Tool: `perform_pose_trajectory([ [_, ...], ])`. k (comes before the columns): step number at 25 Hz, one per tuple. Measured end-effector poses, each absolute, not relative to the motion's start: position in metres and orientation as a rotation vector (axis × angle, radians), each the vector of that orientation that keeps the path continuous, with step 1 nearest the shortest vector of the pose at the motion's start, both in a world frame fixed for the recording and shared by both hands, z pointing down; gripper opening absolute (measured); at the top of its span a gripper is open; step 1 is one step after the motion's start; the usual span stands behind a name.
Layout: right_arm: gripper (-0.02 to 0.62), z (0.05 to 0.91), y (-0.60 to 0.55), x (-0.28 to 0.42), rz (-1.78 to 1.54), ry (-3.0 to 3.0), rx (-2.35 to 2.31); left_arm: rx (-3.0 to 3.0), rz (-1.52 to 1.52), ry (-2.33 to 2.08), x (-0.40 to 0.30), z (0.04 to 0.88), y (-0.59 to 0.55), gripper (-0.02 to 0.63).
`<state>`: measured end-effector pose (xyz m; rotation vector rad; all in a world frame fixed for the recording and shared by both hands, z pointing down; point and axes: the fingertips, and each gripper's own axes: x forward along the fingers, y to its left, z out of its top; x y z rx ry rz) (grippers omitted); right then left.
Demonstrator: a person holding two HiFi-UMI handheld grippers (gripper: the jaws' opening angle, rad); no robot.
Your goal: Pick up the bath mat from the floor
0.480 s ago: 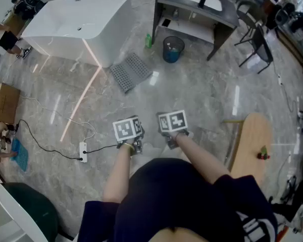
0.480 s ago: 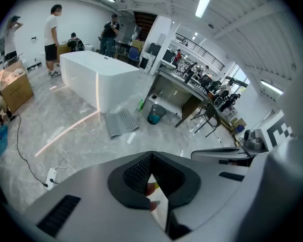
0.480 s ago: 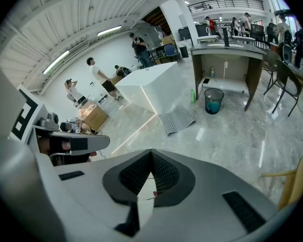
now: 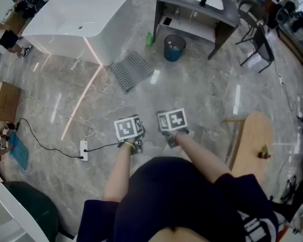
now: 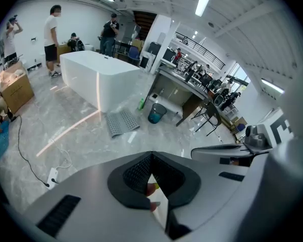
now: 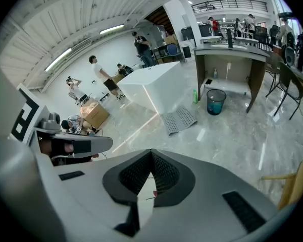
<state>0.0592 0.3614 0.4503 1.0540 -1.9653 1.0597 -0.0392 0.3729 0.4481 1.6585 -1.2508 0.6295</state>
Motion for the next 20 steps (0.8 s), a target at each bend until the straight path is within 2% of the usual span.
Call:
perform_pose_trajectory([
  [20,0.011,0.451,0.355,0.054,1.060,-1.936,1.147,1.648,0.626,-1.255,-0.053,0.453,0.373,0.000],
])
